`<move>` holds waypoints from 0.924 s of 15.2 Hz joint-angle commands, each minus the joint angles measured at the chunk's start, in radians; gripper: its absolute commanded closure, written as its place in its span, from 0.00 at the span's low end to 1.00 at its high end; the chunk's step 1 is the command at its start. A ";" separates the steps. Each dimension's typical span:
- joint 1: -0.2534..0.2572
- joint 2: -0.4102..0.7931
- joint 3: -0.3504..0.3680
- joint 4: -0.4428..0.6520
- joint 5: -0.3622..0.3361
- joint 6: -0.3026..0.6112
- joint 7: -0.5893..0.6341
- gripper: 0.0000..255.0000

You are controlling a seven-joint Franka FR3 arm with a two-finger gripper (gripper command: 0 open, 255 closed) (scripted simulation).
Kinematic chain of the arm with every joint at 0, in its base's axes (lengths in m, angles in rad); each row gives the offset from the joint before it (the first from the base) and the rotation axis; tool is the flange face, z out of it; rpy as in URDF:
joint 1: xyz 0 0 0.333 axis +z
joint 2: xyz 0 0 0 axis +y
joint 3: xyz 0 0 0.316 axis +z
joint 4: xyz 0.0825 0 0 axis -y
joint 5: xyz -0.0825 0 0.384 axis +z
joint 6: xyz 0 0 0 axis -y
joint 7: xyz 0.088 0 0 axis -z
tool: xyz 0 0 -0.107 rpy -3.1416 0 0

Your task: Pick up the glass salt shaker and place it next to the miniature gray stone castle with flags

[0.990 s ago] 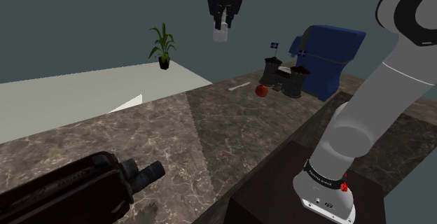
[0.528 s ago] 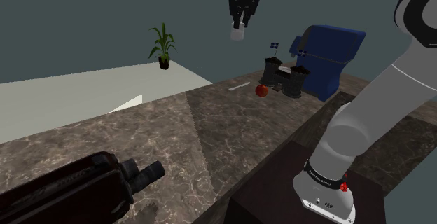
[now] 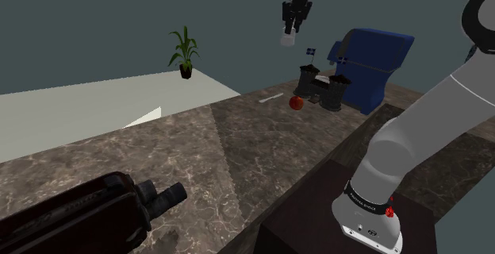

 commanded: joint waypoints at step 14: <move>-0.116 0.089 -0.273 0.097 -0.026 0.036 -0.388 1.00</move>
